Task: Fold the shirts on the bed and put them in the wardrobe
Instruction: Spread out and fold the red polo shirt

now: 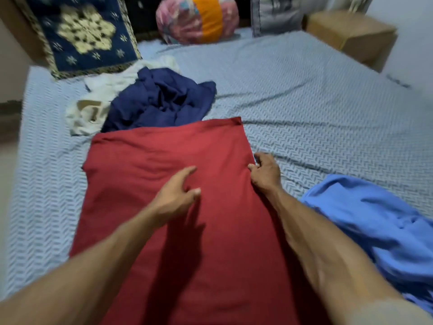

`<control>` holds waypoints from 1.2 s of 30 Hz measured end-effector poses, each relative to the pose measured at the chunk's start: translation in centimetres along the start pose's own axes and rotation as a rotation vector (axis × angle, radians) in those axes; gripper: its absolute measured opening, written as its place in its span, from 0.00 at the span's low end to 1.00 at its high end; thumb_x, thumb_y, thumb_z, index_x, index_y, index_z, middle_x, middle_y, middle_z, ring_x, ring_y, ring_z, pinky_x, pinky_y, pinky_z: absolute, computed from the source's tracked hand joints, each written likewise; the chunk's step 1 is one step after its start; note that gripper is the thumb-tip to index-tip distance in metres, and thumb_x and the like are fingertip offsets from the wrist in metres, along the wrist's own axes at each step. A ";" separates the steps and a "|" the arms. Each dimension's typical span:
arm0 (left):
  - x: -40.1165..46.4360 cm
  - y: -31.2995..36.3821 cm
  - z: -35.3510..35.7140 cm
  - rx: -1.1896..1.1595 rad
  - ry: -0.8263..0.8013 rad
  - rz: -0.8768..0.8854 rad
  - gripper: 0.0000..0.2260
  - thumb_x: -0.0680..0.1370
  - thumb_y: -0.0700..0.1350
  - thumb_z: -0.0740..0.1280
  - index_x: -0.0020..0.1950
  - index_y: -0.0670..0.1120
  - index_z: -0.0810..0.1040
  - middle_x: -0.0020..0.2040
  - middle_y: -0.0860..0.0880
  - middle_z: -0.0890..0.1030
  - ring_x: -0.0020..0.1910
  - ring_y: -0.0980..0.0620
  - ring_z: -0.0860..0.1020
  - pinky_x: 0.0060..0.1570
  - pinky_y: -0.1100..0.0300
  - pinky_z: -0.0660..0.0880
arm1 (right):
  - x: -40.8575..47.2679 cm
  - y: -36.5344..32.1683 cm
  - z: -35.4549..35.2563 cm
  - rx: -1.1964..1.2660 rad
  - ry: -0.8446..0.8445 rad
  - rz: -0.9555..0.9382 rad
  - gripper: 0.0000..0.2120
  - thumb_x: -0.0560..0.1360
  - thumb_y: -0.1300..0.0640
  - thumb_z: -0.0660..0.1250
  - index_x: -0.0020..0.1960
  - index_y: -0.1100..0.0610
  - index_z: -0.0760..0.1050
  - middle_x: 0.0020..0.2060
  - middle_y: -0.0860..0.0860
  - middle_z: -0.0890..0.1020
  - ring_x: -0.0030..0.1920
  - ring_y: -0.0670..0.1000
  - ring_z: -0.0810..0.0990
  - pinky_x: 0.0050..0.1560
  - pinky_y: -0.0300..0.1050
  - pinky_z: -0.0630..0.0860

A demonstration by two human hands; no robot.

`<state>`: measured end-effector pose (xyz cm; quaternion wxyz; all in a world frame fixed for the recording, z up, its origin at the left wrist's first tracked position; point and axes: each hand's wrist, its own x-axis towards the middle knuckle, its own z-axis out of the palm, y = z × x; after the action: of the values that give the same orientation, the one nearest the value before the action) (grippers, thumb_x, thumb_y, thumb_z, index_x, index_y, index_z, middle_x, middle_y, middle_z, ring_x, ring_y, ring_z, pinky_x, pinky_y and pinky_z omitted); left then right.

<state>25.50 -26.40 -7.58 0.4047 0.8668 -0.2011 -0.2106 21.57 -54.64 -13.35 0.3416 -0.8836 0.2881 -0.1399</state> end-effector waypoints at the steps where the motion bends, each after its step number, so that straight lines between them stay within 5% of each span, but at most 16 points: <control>1: -3.7 -1.7 -1.9 0.020 0.032 -0.055 0.29 0.77 0.42 0.73 0.77 0.47 0.69 0.74 0.50 0.71 0.74 0.52 0.69 0.75 0.59 0.62 | -0.9 -1.5 0.3 -0.080 -0.057 0.005 0.17 0.73 0.58 0.70 0.62 0.56 0.76 0.56 0.57 0.77 0.55 0.59 0.79 0.56 0.46 0.72; 4: -13.2 -6.1 -6.0 0.092 0.153 -0.173 0.27 0.77 0.42 0.73 0.75 0.47 0.72 0.73 0.49 0.74 0.73 0.51 0.71 0.74 0.59 0.63 | -5.3 -5.8 1.6 -0.311 -0.235 0.115 0.42 0.73 0.58 0.72 0.80 0.59 0.54 0.76 0.64 0.61 0.73 0.68 0.65 0.74 0.55 0.63; 6: -17.7 -7.5 -7.6 0.089 0.260 -0.244 0.25 0.77 0.41 0.72 0.74 0.44 0.73 0.72 0.47 0.74 0.72 0.49 0.72 0.71 0.61 0.62 | -9.0 -8.3 2.6 -0.336 -0.245 0.132 0.46 0.74 0.60 0.71 0.82 0.60 0.45 0.80 0.63 0.47 0.79 0.68 0.50 0.79 0.55 0.52; 8: -22.2 -8.9 -8.6 0.084 0.408 -0.340 0.22 0.76 0.38 0.71 0.71 0.43 0.75 0.70 0.46 0.76 0.70 0.47 0.73 0.70 0.58 0.64 | -14.0 -11.2 4.1 -0.354 -0.261 0.001 0.44 0.74 0.61 0.71 0.82 0.58 0.48 0.81 0.62 0.44 0.80 0.65 0.44 0.79 0.52 0.50; 11: -27.8 -10.9 -9.7 0.015 0.636 -0.596 0.23 0.73 0.37 0.69 0.69 0.42 0.75 0.67 0.41 0.75 0.67 0.40 0.74 0.69 0.49 0.69 | -22.3 -15.1 7.4 -0.279 -0.341 -0.186 0.36 0.72 0.62 0.70 0.77 0.57 0.63 0.80 0.62 0.52 0.80 0.62 0.50 0.79 0.52 0.56; 14: -31.4 -14.7 -9.7 -0.180 0.653 -0.971 0.27 0.70 0.41 0.71 0.68 0.40 0.72 0.66 0.36 0.74 0.63 0.35 0.75 0.62 0.48 0.74 | -29.6 -19.0 10.3 -0.167 -0.446 -0.338 0.24 0.69 0.61 0.69 0.66 0.56 0.77 0.71 0.61 0.71 0.71 0.63 0.69 0.71 0.49 0.67; 16: -32.5 -16.0 -9.6 -0.559 0.641 -1.020 0.24 0.64 0.42 0.76 0.57 0.37 0.75 0.50 0.39 0.82 0.42 0.41 0.83 0.41 0.55 0.82 | -33.3 -21.2 11.7 -0.122 -0.521 -0.408 0.19 0.70 0.61 0.69 0.60 0.55 0.80 0.60 0.57 0.78 0.61 0.61 0.77 0.63 0.47 0.70; 17: -33.3 -16.7 -9.5 -0.715 0.618 -1.009 0.16 0.67 0.41 0.77 0.50 0.37 0.77 0.37 0.42 0.82 0.29 0.47 0.80 0.27 0.62 0.77 | -35.1 -22.4 12.3 -0.111 -0.557 -0.430 0.17 0.72 0.61 0.68 0.60 0.55 0.81 0.58 0.56 0.80 0.59 0.60 0.78 0.61 0.46 0.71; 20: -34.3 -18.5 -9.4 -0.925 0.495 -0.990 0.07 0.76 0.39 0.73 0.40 0.41 0.78 0.21 0.50 0.72 0.15 0.54 0.68 0.18 0.68 0.65 | -38.6 -24.0 13.8 -0.106 -0.669 -0.434 0.16 0.76 0.59 0.65 0.63 0.54 0.79 0.58 0.54 0.81 0.60 0.55 0.78 0.61 0.43 0.69; 23: -34.4 -20.2 -9.6 -1.090 0.430 -1.047 0.06 0.77 0.41 0.71 0.45 0.42 0.74 0.32 0.45 0.75 0.27 0.49 0.74 0.24 0.59 0.74 | -39.8 -23.8 14.6 -0.123 -0.712 -0.421 0.14 0.76 0.58 0.66 0.60 0.54 0.80 0.56 0.54 0.79 0.58 0.54 0.79 0.61 0.43 0.71; 26: -34.7 -20.7 -9.7 -1.234 0.367 -1.094 0.18 0.79 0.46 0.71 0.59 0.39 0.66 0.48 0.38 0.76 0.41 0.41 0.80 0.41 0.44 0.80 | -39.8 -23.2 14.3 -0.093 -0.728 -0.387 0.13 0.75 0.62 0.66 0.58 0.55 0.81 0.54 0.51 0.77 0.52 0.49 0.78 0.60 0.35 0.71; 30: -34.7 -23.2 -7.9 -1.418 0.490 -0.988 0.07 0.81 0.39 0.66 0.55 0.35 0.78 0.41 0.39 0.82 0.36 0.44 0.81 0.34 0.51 0.81 | -39.4 -22.7 14.0 -0.022 -0.742 -0.357 0.14 0.75 0.67 0.66 0.57 0.57 0.81 0.52 0.48 0.76 0.49 0.45 0.77 0.49 0.19 0.65; 34: -34.2 -25.8 -7.4 -1.618 0.696 -0.835 0.18 0.76 0.30 0.66 0.66 0.35 0.78 0.60 0.35 0.82 0.57 0.40 0.82 0.47 0.49 0.83 | -39.2 -22.2 14.2 0.010 -0.723 -0.356 0.13 0.74 0.67 0.66 0.55 0.57 0.82 0.51 0.48 0.77 0.47 0.45 0.76 0.47 0.18 0.64; 36: -34.1 -24.4 -8.5 -1.634 0.737 -0.758 0.25 0.70 0.29 0.69 0.67 0.34 0.77 0.63 0.35 0.81 0.57 0.41 0.81 0.54 0.49 0.81 | -39.2 -22.2 14.1 0.023 -0.731 -0.345 0.12 0.74 0.65 0.66 0.55 0.57 0.82 0.50 0.48 0.77 0.47 0.45 0.77 0.48 0.21 0.65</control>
<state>6.01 10.97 -14.96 0.8246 0.3375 0.4387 -0.1171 5.85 -10.24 -10.39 0.4028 -0.9067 -0.0068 0.1251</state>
